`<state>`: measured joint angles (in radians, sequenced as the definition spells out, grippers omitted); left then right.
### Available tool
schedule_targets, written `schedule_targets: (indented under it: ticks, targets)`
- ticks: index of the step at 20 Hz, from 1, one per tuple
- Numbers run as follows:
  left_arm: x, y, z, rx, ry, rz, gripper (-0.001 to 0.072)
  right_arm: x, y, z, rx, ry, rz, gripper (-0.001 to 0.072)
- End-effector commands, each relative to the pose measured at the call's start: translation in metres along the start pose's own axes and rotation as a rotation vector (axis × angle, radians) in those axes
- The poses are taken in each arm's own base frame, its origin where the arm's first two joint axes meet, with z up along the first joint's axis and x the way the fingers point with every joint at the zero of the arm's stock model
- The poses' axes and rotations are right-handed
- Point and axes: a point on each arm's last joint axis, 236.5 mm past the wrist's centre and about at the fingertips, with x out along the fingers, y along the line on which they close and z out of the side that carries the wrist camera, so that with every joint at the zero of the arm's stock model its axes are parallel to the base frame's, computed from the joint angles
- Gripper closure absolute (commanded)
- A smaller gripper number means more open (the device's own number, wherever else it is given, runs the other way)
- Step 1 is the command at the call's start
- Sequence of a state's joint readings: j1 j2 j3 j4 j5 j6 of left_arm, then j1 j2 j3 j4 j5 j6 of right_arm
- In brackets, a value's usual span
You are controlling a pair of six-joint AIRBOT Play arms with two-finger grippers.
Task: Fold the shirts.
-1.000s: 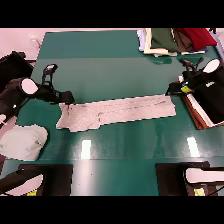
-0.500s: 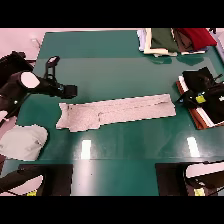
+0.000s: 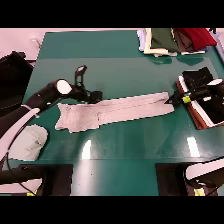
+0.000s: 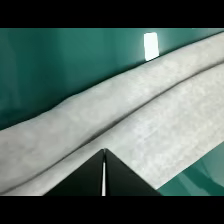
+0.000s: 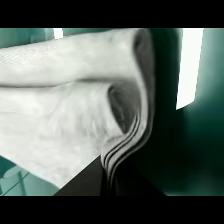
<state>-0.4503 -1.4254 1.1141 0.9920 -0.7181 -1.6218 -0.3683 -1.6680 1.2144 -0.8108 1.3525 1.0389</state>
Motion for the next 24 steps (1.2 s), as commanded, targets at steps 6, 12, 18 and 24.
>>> schedule_targets:
  ticks: [6,12,18,24]
  targets:
    - [0.082,-0.043,-0.009,0.038,0.102,-0.055,0.0686,-0.087,0.177,0.027,-0.36,-0.235,0.093,0.0698]
    - [0.102,-0.042,-0.01,0.037,0.142,-0.054,0.0686,-0.085,0.286,-0.003,-0.524,-0.242,0.192,0.0697]
    - [0.089,-0.042,0.006,0.059,0.115,-0.049,0.0686,-0.061,0.353,-0.026,-0.612,-0.228,0.297,0.0697]
    - [-0.074,0.001,0.122,0.166,-0.148,0.098,0.0686,-0.021,0.421,-0.067,-0.715,-0.209,0.387,0.0697]
